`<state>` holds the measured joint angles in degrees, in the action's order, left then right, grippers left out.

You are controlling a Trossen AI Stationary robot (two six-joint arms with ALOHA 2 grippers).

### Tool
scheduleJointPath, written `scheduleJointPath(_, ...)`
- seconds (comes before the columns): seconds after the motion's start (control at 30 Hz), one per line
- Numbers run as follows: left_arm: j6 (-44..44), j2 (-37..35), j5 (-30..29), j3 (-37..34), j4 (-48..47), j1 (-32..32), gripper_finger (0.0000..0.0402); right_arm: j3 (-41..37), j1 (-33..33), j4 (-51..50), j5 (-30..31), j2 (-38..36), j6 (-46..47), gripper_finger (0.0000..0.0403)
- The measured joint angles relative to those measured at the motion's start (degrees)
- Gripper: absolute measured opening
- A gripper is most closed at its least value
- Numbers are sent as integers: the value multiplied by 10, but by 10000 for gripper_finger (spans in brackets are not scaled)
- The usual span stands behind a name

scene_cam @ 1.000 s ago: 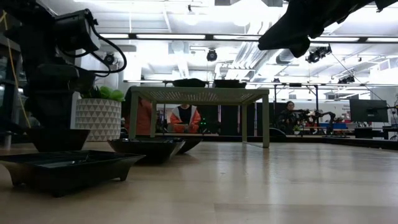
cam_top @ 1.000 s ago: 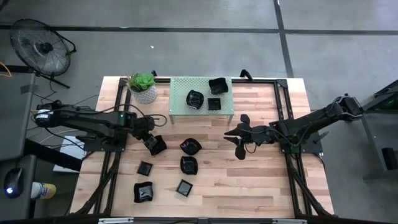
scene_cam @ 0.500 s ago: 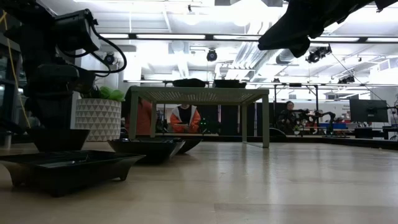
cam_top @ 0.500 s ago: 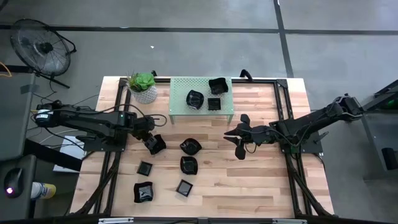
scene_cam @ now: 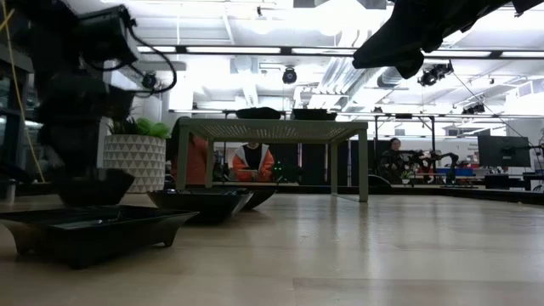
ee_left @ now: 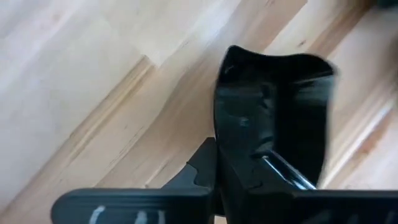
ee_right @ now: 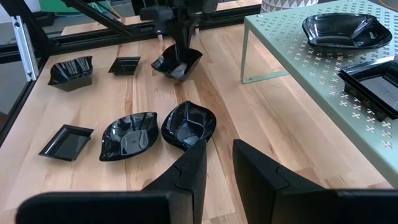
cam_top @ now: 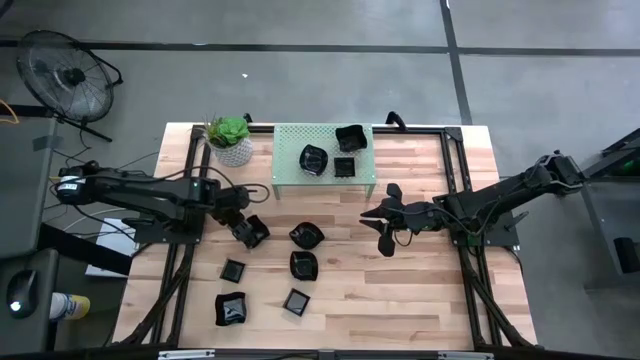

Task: Pick & Place Mini shaped plates
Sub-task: Stack the distorted square plate on top of the distorted square plate on the shelf

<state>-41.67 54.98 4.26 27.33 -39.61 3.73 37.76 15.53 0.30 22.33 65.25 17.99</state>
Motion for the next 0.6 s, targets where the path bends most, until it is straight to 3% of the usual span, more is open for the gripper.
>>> scheduleJointPath(0.33,29,0,-56,128,-97,-3,1,0,0,0,-4,0,1,74)
scheduleJointPath(0.6,39,0,-167,188,-103,-66,0,0,0,0,-4,0,31,74)
